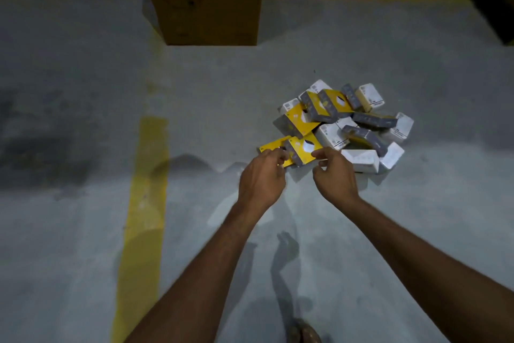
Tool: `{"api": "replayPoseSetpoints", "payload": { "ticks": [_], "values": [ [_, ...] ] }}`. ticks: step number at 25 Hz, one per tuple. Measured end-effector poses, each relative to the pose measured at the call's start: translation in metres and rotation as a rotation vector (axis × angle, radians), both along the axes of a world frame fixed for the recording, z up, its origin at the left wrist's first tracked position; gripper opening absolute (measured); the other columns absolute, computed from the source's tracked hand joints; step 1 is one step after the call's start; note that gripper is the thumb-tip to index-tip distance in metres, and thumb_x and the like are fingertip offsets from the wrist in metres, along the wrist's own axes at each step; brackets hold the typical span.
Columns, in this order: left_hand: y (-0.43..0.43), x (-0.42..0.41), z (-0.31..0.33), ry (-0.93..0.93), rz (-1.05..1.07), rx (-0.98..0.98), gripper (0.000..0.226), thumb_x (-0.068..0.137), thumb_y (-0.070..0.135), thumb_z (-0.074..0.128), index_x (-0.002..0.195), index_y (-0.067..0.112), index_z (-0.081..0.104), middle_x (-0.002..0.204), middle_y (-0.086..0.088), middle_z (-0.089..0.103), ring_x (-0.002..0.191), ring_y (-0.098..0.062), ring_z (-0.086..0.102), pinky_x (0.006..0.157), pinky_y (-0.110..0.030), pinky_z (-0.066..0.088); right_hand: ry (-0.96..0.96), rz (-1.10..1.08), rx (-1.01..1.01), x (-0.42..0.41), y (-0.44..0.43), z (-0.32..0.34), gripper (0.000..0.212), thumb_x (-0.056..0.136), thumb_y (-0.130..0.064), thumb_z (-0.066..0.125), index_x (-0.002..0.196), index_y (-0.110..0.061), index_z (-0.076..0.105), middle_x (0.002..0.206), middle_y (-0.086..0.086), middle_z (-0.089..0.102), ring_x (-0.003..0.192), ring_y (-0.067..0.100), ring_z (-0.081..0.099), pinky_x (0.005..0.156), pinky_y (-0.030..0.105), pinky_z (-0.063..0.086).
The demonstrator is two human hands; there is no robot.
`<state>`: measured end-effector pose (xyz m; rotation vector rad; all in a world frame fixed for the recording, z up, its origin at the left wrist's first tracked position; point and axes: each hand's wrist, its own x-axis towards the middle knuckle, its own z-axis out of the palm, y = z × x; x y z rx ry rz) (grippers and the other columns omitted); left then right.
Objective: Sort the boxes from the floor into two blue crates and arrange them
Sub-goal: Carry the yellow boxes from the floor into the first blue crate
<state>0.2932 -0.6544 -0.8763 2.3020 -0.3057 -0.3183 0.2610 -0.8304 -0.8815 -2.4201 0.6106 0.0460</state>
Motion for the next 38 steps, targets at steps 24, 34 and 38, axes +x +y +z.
{"api": "replayPoseSetpoints", "payload": {
  "ticks": [24, 34, 38],
  "values": [
    [-0.048, 0.126, -0.267, 0.262, 0.024, 0.123, 0.063, 0.073, 0.038, 0.086, 0.115, 0.019, 0.042, 0.116, -0.016, 0.063, 0.111, -0.037, 0.062, 0.088, -0.044, 0.051, 0.173, -0.659, 1.123, 0.097, -0.035, -0.254, 0.008, 0.102, -0.021, 0.060, 0.104, -0.014, 0.063, 0.070, 0.006, 0.064, 0.064, 0.022, 0.061, 0.063, 0.035, 0.055],
    [-0.019, 0.151, -0.220, 0.302, 0.005, -0.373, 0.028, 0.092, 0.008, 0.057, 0.103, 0.029, 0.073, 0.110, 0.000, 0.071, 0.094, -0.021, 0.063, 0.084, -0.037, 0.051, -0.034, -0.290, 1.350, 0.119, -0.029, -0.209, 0.027, 0.107, -0.037, 0.049, 0.121, -0.018, 0.062, 0.102, 0.005, 0.065, 0.100, 0.024, 0.066, 0.086, 0.046, 0.057],
    [-0.011, 0.158, -0.194, 0.381, 0.360, -0.474, 0.072, 0.074, 0.082, 0.056, 0.106, 0.021, 0.079, 0.104, -0.007, 0.078, 0.093, -0.021, 0.075, 0.086, -0.041, 0.060, -0.064, -0.171, 1.366, 0.129, -0.034, -0.188, 0.022, 0.105, -0.034, 0.049, 0.110, -0.023, 0.068, 0.109, 0.001, 0.070, 0.108, 0.021, 0.064, 0.098, 0.049, 0.049]
  ]
}}
